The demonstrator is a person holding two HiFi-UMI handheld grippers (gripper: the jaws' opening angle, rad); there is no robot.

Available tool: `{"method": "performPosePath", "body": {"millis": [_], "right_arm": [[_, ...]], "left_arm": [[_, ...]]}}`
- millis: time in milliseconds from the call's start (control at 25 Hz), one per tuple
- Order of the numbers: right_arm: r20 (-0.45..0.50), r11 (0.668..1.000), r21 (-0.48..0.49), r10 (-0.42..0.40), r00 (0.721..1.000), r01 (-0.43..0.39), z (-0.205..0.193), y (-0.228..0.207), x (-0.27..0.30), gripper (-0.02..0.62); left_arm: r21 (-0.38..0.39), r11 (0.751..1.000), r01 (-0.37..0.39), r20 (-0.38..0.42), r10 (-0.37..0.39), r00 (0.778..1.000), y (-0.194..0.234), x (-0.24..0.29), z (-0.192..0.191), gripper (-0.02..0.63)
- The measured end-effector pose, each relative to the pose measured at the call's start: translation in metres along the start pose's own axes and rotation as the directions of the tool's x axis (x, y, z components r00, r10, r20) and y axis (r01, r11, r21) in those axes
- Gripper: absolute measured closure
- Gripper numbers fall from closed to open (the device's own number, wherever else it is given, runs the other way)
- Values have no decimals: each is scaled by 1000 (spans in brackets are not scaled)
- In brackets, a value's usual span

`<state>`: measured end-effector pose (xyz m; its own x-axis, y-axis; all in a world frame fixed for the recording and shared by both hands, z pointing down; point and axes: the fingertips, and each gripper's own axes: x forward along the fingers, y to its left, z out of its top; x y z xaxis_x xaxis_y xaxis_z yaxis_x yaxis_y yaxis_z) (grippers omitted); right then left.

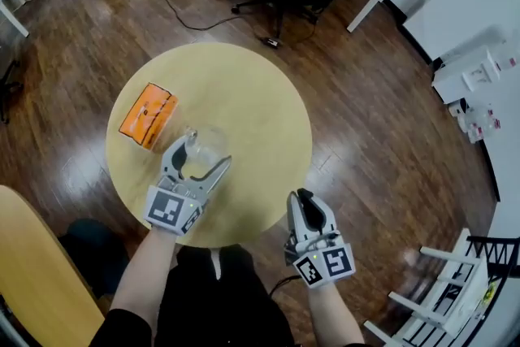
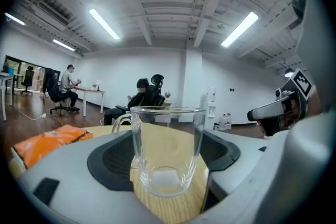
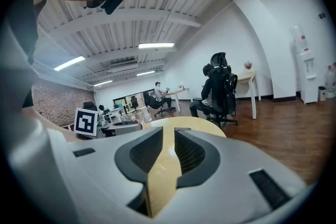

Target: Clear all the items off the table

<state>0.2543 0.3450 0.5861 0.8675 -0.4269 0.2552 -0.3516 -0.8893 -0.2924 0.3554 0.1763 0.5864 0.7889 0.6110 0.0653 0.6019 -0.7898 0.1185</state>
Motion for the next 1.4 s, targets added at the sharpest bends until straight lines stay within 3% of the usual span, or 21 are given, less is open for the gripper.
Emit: {"method": "performPosePath", "body": {"millis": [280, 520, 840, 1200, 1400], "right_arm": [[-49, 999, 29, -43, 998, 44, -16, -20, -1, 523], [-57, 997, 38, -60, 997, 62, -12, -24, 0, 523], [-68, 996, 43, -69, 995, 72, -28, -33, -10, 523], [-52, 997, 27, -77, 996, 78, -24, -32, -13, 523], [-37, 998, 9, -58, 998, 58, -6, -20, -9, 523]], "left_arm": [[-25, 1000, 9, -85, -11, 996, -3, 22, -41, 232], [-15, 1000, 16, -111, -18, 994, -4, 29, -52, 232], [112, 993, 40, -94, -29, 995, -21, 33, -74, 233], [125, 991, 40, -122, -25, 992, -26, 24, -84, 206], [111, 994, 6, -103, 6, 995, -16, 0, -64, 207]]}}
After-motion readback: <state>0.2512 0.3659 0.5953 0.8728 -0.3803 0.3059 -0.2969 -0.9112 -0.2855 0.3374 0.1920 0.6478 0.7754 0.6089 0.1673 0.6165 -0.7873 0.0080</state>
